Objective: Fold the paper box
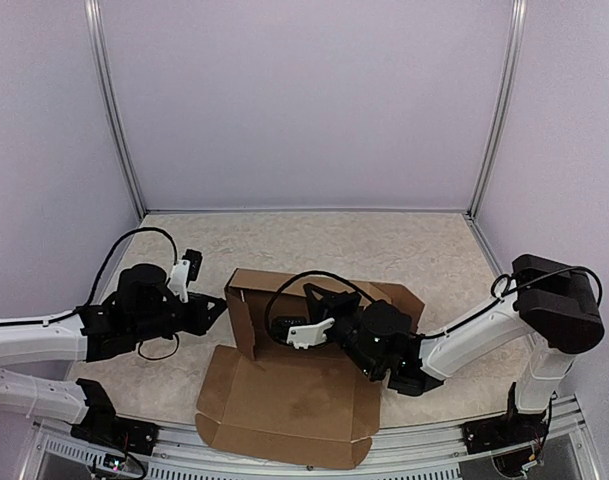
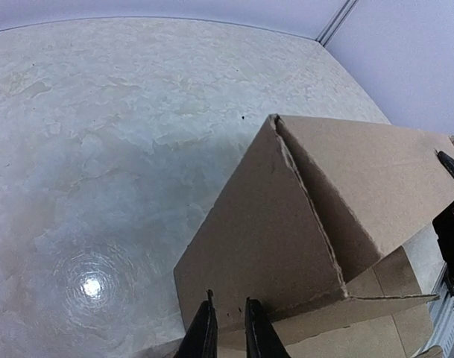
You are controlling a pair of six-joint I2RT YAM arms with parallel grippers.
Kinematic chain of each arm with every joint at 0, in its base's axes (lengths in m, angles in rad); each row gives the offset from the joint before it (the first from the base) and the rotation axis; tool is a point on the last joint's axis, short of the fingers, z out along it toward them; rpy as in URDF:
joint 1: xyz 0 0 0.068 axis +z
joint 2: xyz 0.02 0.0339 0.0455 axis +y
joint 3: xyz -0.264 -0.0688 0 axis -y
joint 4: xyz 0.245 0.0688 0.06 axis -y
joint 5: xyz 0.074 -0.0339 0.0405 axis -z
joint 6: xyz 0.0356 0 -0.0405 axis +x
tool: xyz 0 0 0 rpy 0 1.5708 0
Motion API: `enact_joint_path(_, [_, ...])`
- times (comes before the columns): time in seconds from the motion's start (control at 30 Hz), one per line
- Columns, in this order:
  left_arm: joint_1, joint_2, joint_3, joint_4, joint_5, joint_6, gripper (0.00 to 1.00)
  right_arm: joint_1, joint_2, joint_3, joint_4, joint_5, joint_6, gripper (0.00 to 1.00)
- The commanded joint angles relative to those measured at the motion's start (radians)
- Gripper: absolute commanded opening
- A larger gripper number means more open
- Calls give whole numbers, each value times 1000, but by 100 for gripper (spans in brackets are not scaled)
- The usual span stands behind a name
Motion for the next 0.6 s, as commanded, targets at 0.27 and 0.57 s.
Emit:
enact_joint_path(0.27, [-78,45,-8,-11,-79,30,17,19,32,-17,-6,19,38,0])
enact_joint_path(0.57, [-110,108,14,5,-99,39,20,21,37,-21,-1,24,45,0])
